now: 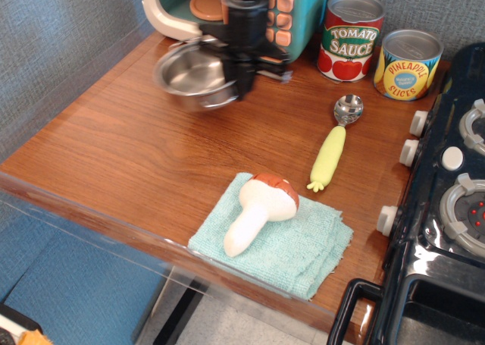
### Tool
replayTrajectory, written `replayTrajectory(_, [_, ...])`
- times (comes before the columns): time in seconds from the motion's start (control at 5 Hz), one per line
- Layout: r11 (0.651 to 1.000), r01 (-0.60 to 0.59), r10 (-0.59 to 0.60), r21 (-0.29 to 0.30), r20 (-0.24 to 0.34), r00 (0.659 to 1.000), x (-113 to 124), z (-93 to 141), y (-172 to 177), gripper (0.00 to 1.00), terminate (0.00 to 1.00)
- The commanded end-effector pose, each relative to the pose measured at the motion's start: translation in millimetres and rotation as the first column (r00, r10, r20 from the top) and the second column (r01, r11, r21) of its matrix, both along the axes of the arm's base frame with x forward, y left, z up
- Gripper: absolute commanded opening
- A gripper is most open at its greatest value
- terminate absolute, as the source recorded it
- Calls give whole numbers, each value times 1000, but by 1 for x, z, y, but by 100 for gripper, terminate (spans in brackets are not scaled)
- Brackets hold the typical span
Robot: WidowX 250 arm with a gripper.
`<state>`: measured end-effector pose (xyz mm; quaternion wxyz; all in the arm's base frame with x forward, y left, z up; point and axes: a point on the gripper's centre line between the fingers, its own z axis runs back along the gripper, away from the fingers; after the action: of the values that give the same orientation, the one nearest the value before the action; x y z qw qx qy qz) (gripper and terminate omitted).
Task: Move pot to left of spoon.
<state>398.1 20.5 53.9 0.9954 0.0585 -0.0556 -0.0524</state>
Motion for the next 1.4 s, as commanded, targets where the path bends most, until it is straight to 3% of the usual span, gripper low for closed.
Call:
replayTrajectory(0.0, [995, 103, -103, 7, 9, 995, 8, 2, -36, 0, 0])
replayTrajectory(0.4, [999, 41, -39, 25, -59, 998, -21, -6, -34, 0, 0])
replayTrajectory(0.6, [999, 33, -32, 8, -48, 998, -22, -2, -33, 100, 0])
replayTrajectory(1.2, [997, -49, 53, -56, 80, 995, -19, 55, -56, 100, 0])
